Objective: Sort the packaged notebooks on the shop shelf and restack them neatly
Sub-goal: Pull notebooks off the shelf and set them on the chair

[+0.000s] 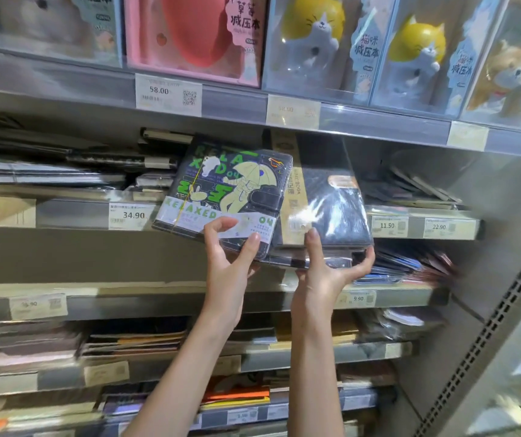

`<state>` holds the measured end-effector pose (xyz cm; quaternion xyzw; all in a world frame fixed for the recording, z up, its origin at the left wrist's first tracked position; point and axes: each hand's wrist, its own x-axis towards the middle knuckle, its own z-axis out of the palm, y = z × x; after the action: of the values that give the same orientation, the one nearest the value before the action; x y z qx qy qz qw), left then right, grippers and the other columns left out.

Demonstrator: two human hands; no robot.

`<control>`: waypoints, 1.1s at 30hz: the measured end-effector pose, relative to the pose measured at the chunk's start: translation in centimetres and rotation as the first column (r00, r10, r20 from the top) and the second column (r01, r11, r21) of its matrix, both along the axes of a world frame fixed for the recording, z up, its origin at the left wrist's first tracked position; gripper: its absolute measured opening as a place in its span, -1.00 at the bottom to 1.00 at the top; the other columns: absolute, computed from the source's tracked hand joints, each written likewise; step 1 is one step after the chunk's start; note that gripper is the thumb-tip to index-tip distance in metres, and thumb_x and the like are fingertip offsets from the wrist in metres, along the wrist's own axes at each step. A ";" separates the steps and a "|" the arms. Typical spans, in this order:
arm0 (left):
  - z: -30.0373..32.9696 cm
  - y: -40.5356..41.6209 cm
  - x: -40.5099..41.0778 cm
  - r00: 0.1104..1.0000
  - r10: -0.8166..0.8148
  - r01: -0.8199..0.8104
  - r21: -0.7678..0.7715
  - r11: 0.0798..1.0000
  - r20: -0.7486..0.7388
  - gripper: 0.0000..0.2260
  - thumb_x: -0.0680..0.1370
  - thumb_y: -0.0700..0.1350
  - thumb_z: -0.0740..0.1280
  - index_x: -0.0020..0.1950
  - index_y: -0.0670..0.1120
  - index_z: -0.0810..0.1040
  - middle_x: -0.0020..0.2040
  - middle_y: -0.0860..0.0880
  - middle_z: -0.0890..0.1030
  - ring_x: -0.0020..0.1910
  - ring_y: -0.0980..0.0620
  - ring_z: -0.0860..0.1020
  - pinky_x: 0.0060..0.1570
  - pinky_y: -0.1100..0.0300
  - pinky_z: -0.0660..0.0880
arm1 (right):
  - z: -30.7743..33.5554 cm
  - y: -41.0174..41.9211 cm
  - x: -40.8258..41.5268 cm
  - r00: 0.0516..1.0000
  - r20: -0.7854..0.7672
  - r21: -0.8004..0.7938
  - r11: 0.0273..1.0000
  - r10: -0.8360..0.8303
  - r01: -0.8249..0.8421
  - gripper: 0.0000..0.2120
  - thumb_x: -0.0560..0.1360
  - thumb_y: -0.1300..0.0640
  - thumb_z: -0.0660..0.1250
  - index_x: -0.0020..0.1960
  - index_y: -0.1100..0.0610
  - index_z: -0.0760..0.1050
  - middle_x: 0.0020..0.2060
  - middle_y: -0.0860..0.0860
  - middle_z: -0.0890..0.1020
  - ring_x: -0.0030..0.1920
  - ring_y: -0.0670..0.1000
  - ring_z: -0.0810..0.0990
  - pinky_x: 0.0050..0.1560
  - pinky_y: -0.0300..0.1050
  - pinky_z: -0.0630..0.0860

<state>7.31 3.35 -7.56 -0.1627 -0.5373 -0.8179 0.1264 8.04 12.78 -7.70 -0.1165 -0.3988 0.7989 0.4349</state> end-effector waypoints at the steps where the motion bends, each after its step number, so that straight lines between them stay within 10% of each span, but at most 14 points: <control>1: 0.1 0.0 0.1 1.000 -0.011 0.011 0.005 1.000 0.010 -0.74 0.53 -0.13 0.33 -0.02 0.22 0.35 0.20 0.09 0.36 0.19 -0.04 0.45 0.01 0.00 0.49 | 0.0 0.1 0.1 1.000 -0.012 -0.009 1.000 0.020 -0.021 -0.09 0.30 0.17 0.55 0.34 -0.34 0.02 0.44 -0.05 0.14 0.35 0.07 0.35 0.30 0.21 0.37; 4: 0.3 -0.1 0.8 1.000 -0.006 0.006 0.023 1.000 0.007 -0.72 0.47 -0.13 0.37 -0.03 0.22 0.36 0.16 0.14 0.36 0.25 -0.16 0.42 0.13 -0.19 0.44 | 0.2 -0.1 0.6 0.995 -0.095 -0.013 0.999 0.034 -0.036 -0.10 0.33 0.24 0.52 0.36 -0.29 0.04 0.39 0.07 0.25 0.29 0.08 0.44 0.24 0.19 0.45; 9: -1.0 -1.4 3.1 0.995 0.055 -0.059 -0.047 0.997 -0.086 -0.69 0.48 -0.17 0.36 0.02 0.17 0.32 -0.02 0.33 0.39 0.14 0.26 0.38 0.34 -0.09 0.29 | -0.9 -1.1 3.0 0.995 -0.090 -0.003 0.999 -0.038 0.038 -0.12 0.33 0.23 0.52 0.36 -0.30 0.07 0.42 0.00 0.20 0.31 0.00 0.42 0.26 0.06 0.45; 15: -4.6 -5.2 7.2 0.999 0.033 -0.033 0.051 0.998 0.000 -0.69 0.41 -0.03 0.41 0.04 0.17 0.35 0.13 0.17 0.41 0.26 -0.26 0.39 0.24 -0.32 0.31 | -2.9 -4.1 7.8 0.996 -0.086 0.085 0.995 -0.039 0.046 -0.16 0.35 0.24 0.49 0.37 -0.27 0.09 0.42 -0.05 0.21 0.32 -0.06 0.41 0.22 -0.13 0.47; 33: -22.7 -14.5 21.3 0.892 0.267 -0.236 -0.127 0.963 0.365 -0.64 0.36 0.07 0.41 0.08 0.15 0.37 0.15 0.13 0.43 0.20 -0.15 0.46 0.16 -0.26 0.41 | -22.0 -13.2 18.9 0.929 0.338 -0.017 0.988 0.153 -0.156 -0.25 0.39 0.32 0.43 0.27 -0.33 0.19 0.29 -0.14 0.36 0.21 -0.01 0.52 0.21 0.00 0.49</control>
<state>28.65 -11.19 -30.29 0.0643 -0.6000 -0.7886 0.1183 26.94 -0.40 -29.72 -0.2181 -0.4795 0.7967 0.2963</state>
